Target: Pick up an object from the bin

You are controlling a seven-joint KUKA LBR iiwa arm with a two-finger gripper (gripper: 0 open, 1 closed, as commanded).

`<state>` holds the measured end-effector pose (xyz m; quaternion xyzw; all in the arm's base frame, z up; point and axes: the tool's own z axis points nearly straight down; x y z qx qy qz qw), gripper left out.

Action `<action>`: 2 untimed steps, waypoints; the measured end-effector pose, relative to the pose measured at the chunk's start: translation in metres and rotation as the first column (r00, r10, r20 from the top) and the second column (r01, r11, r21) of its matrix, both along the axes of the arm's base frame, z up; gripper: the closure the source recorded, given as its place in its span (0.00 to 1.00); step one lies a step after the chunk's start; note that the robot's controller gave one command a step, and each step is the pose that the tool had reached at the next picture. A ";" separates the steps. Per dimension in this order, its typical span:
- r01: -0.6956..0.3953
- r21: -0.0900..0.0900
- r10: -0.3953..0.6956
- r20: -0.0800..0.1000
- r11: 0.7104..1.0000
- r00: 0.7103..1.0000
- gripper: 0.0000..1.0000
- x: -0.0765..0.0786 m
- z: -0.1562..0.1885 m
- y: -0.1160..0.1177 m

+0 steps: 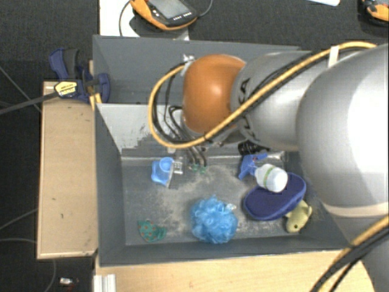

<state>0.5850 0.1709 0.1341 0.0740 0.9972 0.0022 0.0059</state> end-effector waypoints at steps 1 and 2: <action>-0.145 -0.002 0.145 -0.010 0.989 0.989 0.00 0.004 -0.035 -0.012; 0.040 0.003 -0.040 0.005 0.999 0.999 0.00 0.004 -0.061 -0.001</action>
Offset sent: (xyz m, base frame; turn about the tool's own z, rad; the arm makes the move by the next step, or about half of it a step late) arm 0.0026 -0.0001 -0.0641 0.0405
